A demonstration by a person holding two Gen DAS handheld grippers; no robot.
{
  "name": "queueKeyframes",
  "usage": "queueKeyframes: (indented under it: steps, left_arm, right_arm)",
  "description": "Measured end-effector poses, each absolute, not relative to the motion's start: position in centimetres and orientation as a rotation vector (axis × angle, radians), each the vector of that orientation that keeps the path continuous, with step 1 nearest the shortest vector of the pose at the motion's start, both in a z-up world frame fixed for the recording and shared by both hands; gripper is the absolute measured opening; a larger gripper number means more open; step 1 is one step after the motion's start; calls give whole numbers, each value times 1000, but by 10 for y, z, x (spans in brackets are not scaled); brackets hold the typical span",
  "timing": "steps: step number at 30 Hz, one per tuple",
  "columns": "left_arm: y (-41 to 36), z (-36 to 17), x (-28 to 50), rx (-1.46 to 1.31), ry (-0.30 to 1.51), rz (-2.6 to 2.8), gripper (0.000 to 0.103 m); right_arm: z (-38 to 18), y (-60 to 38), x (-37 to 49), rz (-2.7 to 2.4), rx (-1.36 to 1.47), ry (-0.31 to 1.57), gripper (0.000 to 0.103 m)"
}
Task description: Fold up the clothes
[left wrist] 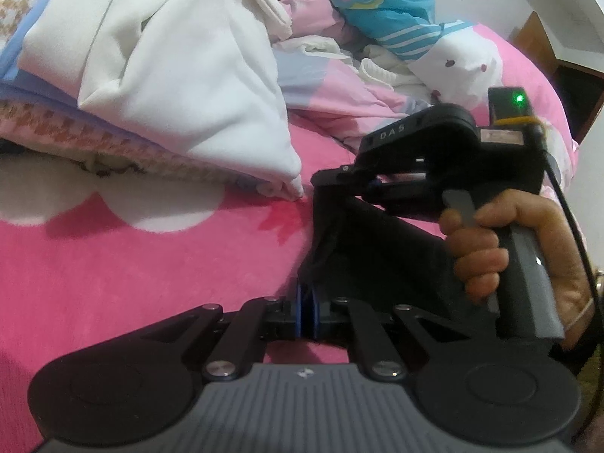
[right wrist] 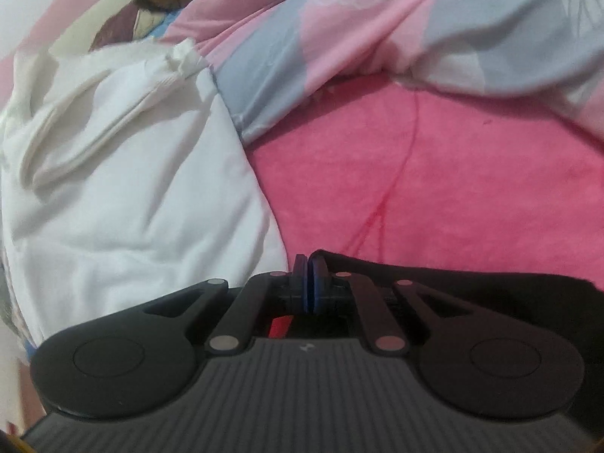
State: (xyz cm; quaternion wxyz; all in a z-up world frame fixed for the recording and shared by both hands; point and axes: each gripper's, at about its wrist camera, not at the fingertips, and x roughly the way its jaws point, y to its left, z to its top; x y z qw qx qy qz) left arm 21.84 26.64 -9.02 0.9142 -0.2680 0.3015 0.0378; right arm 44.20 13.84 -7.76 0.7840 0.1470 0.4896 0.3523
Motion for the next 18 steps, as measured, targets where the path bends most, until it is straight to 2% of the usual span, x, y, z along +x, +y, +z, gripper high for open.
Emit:
queueKeyframes:
  steps: [5, 18]
  left_arm:
    - [271, -93, 217, -598, 621, 85, 6]
    - [272, -94, 208, -628, 596, 139, 7]
  right_arm:
    - [-85, 124, 460, 782, 603, 1050, 5]
    - [-71, 131, 418, 816, 203, 1108, 4]
